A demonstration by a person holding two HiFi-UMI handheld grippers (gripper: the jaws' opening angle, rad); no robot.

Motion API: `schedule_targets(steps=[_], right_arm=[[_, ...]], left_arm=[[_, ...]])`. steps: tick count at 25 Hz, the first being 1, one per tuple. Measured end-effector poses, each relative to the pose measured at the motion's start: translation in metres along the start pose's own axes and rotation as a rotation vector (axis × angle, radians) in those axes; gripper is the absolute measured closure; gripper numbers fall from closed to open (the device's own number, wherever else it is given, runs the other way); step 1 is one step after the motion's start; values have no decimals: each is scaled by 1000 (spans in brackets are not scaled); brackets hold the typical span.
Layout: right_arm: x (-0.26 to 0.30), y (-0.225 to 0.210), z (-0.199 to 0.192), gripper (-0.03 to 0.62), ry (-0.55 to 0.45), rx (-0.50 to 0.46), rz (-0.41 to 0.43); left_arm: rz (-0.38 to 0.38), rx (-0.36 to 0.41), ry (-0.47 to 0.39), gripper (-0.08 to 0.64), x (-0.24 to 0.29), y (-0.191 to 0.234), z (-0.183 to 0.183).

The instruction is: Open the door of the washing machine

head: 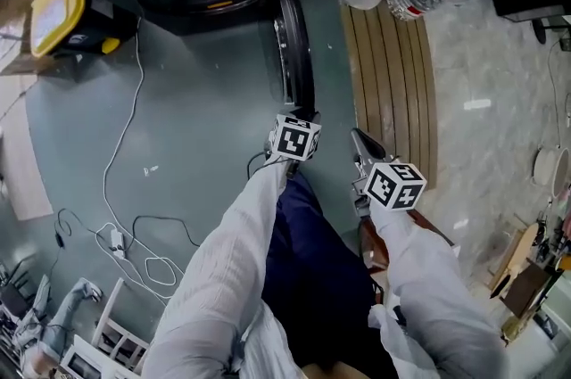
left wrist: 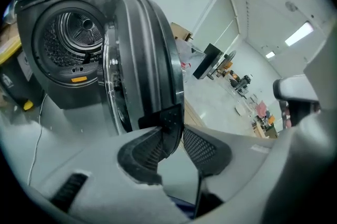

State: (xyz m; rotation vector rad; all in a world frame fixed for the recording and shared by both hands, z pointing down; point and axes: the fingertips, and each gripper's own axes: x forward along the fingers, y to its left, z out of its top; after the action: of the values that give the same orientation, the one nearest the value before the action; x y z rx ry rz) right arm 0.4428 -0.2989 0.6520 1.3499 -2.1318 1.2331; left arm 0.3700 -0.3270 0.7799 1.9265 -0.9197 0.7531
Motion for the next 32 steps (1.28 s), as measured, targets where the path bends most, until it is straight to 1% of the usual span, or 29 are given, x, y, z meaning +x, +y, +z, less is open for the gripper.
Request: schedule_targets(steps=[3, 6, 10, 14, 16, 18, 20, 23, 26, 29, 32], right_arm=[[-4, -4, 5, 583, -12, 2, -16], [-8, -4, 7, 583, -19, 11, -19], [-10, -2, 5, 584, -8, 13, -17], [-8, 5, 6, 584, 3, -4, -7], [-9, 10, 10, 583, -1, 6, -1], [-7, 15, 20, 584, -10, 11, 12], [-5, 22, 35, 583, -17, -12, 29], [-11, 36, 53, 584, -19, -64, 58], [-12, 56, 79, 583, -30, -140, 113], [-10, 85, 104, 584, -48, -238, 179], [-10, 116, 118, 583, -55, -297, 257]], left_arm=[[-14, 16, 10, 434, 4, -5, 2], [-15, 5, 20, 434, 3, -6, 1], [-16, -5, 19, 465, -4, -10, 0], [-23, -10, -4, 459, -16, -13, 1], [-35, -18, -6, 454, -25, -12, -1], [-58, -25, -7, 430, -34, -10, 0], [-73, -29, -20, 402, -46, -10, 6], [-98, -25, -73, 401, -77, -20, 14], [-134, -16, -161, 402, -118, -27, 37], [-125, 7, -256, 400, -163, -21, 62], [-130, 1, -336, 402, -209, -18, 78]])
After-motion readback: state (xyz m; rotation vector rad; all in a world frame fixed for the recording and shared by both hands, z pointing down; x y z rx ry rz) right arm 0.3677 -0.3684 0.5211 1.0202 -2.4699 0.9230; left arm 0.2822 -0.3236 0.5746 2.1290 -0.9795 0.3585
